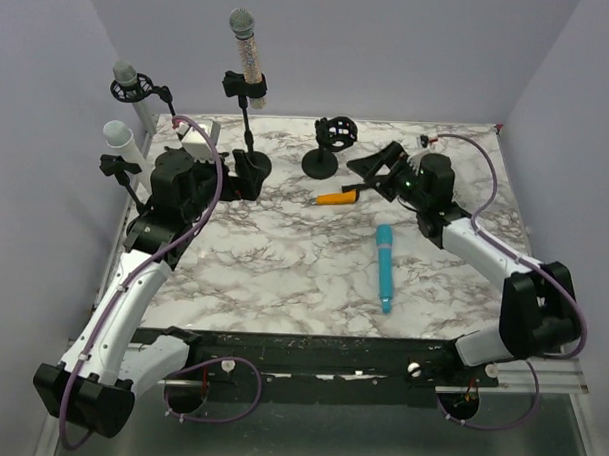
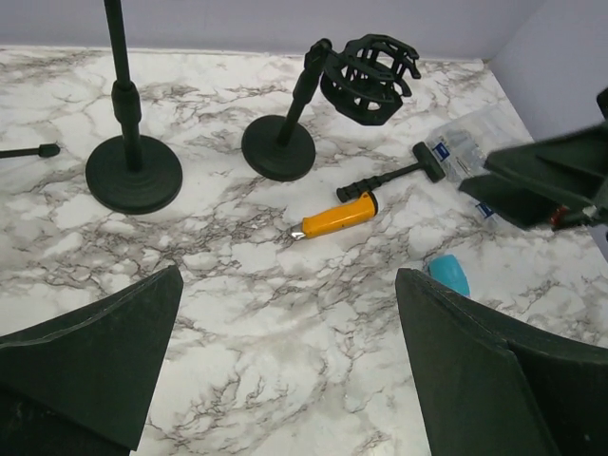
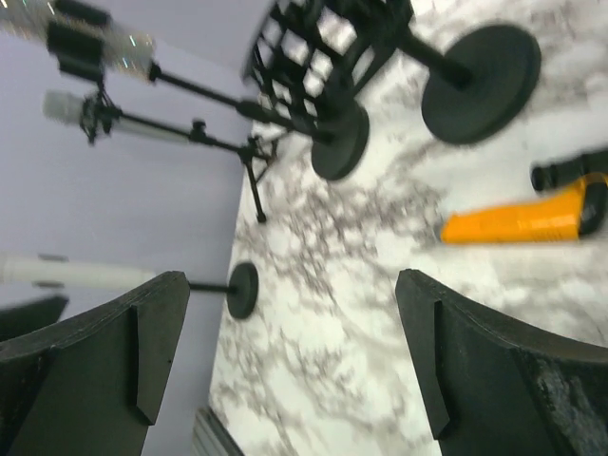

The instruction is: Remove the microphone from the stand

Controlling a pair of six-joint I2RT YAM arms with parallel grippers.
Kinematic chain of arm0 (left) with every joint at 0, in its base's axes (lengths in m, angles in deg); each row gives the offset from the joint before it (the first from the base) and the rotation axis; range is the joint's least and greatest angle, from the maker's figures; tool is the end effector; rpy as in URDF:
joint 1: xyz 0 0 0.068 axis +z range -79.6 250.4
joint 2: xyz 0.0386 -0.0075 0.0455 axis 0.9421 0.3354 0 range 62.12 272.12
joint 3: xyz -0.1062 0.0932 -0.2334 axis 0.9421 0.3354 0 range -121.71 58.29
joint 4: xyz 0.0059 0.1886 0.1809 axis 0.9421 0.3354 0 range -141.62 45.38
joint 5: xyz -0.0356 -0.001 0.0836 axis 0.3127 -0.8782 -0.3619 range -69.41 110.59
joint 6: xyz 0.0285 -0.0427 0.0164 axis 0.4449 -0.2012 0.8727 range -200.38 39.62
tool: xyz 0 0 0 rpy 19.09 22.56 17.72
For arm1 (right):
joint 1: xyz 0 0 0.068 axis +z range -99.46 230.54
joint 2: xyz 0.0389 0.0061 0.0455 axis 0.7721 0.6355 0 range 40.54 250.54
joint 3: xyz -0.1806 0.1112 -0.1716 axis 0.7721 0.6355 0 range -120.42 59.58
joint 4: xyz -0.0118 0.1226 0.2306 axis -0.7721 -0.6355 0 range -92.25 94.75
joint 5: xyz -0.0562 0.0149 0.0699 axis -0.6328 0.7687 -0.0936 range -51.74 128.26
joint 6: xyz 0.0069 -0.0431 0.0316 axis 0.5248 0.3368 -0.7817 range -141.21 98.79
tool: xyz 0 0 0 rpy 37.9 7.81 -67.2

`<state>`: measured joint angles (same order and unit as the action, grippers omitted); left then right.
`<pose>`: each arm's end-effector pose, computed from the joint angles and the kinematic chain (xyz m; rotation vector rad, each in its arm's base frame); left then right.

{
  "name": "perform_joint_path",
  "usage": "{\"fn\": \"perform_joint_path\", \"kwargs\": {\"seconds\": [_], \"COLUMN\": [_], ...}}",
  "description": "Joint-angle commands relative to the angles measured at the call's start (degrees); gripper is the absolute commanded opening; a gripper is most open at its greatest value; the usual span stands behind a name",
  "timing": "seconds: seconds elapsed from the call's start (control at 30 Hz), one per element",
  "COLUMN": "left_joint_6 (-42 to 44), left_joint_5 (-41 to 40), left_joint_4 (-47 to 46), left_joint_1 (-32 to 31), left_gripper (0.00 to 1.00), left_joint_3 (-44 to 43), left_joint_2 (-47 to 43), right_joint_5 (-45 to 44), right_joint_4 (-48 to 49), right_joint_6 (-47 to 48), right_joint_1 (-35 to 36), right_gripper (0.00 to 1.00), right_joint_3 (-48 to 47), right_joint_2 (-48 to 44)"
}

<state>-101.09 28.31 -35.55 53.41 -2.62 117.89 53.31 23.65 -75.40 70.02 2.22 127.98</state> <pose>0.2064 -0.0681 0.3927 0.0418 1.7979 -0.5934 0.3331 0.1276 0.2854 0.3699 1.8748 1.1368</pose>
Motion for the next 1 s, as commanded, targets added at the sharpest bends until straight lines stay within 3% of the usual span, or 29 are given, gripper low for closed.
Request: {"fn": "perform_joint_path", "kwargs": {"seconds": [0.0, 0.17, 0.37, 0.47, 0.63, 0.97], "left_joint_6": [0.36, 0.47, -5.03, -6.08, -4.49, -0.68], "left_joint_5": [2.36, 2.54, 10.58, 10.28, 2.06, 1.07], "left_joint_4": [-3.86, -9.11, -14.82, -18.55, -22.76, -32.48], "left_joint_1": [0.12, 0.86, 4.66, 7.05, 9.28, 10.56], "left_gripper": [0.99, 0.99, 0.98, 0.98, 0.97, 0.97], "left_joint_3": [2.36, 5.63, 3.64, 1.55, -5.55, -20.15], "left_joint_2": [1.57, 2.38, 7.83, 10.86, 17.13, 30.80], "right_joint_5": [7.12, 16.19, 16.79, 18.38, 21.33, 19.08], "right_joint_4": [4.71, 5.85, -1.14, -1.68, -3.50, -7.47], "right_joint_6": [5.49, 8.15, 15.28, 16.30, 16.05, 16.28], "right_joint_1": [0.11, 0.80, 0.81, 0.81, 0.82, 0.82], "right_gripper": [1.00, 1.00, 1.00, 1.00, 1.00, 1.00], "right_joint_3": [12.91, 21.23, 23.99, 23.61, 23.10, 26.62], "right_joint_2": [-7.44, -14.40, -25.15, -27.92, -31.09, -38.58]}}
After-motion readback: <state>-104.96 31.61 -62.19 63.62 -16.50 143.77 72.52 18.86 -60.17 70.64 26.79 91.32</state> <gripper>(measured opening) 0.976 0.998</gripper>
